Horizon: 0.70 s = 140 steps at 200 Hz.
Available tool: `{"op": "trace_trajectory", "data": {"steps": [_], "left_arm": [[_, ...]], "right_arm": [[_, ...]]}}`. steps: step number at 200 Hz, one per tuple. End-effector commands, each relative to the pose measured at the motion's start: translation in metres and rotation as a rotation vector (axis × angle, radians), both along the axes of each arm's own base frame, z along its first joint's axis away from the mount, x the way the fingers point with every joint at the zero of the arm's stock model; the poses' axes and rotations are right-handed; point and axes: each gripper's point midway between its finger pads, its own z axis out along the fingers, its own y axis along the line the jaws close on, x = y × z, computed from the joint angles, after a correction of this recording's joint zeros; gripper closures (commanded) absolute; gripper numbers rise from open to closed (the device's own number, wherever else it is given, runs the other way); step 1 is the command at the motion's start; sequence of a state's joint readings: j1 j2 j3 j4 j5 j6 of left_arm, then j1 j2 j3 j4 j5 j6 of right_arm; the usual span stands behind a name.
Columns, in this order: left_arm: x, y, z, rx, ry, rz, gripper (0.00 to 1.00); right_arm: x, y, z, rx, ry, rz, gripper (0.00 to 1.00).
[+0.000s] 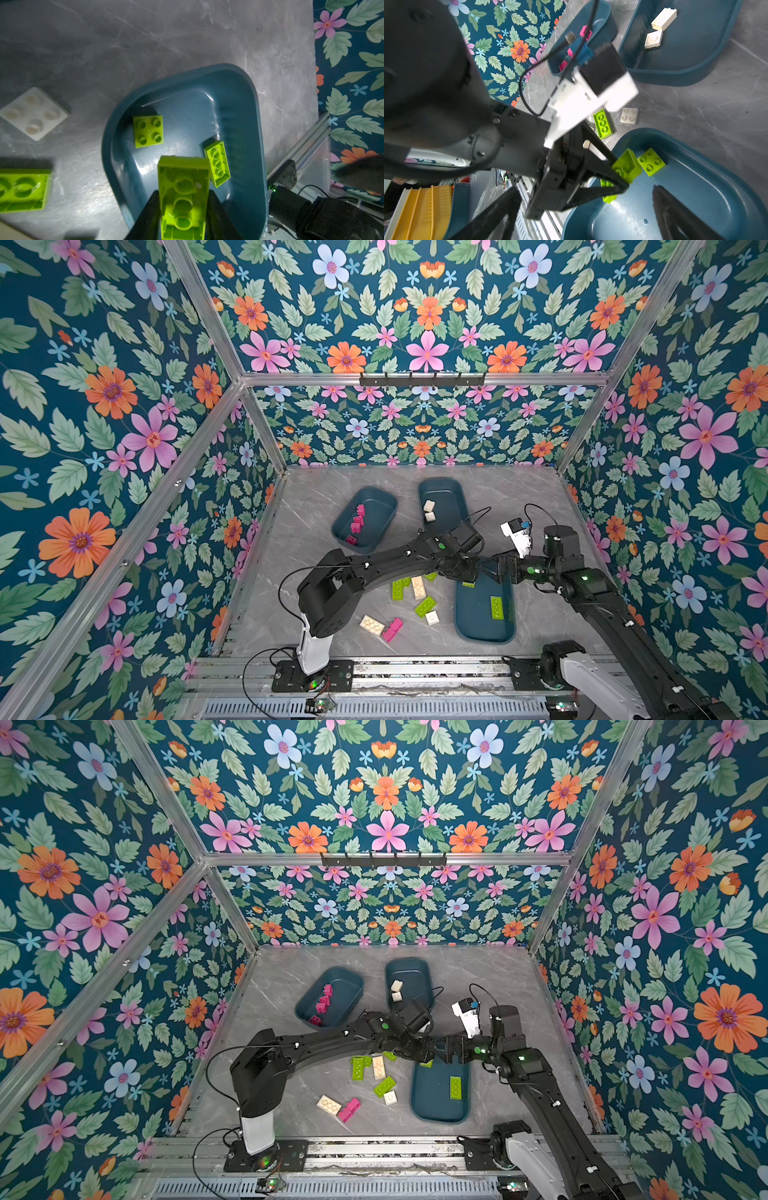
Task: Sort the legos into containers by color
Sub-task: 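Carry the lime-green brick to the tub nearest the right arm and release, then lower the left gripper onto a cream 2x2 brick and grasp it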
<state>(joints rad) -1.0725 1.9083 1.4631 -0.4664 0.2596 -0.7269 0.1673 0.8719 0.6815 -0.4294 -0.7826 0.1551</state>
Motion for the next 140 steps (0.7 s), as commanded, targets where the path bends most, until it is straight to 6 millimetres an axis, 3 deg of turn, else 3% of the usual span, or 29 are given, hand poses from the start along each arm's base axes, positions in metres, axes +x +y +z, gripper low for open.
{"op": "trace_trajectory", "data": {"steps": [1,22,49,81,140], "left_arm": [[0.003,-0.004,0.002,-0.024,-0.010,0.004,0.52],[0.007,0.001,0.006,-0.013,-0.018,0.009,0.35],[0.014,0.022,0.016,0.019,-0.035,0.040,0.27],[0.010,0.072,0.017,0.131,-0.032,0.114,0.24],[-0.018,0.193,0.001,0.315,0.046,0.403,0.21]], "right_arm": [[-0.002,-0.001,0.002,-0.011,-0.012,0.006,0.01],[-0.002,-0.001,0.004,-0.014,-0.024,0.010,0.01],[-0.004,0.001,0.008,-0.009,-0.032,0.023,0.01],[-0.004,0.003,0.009,0.005,-0.027,0.042,0.01],[-0.005,0.021,0.005,0.058,0.007,0.121,0.01]]}}
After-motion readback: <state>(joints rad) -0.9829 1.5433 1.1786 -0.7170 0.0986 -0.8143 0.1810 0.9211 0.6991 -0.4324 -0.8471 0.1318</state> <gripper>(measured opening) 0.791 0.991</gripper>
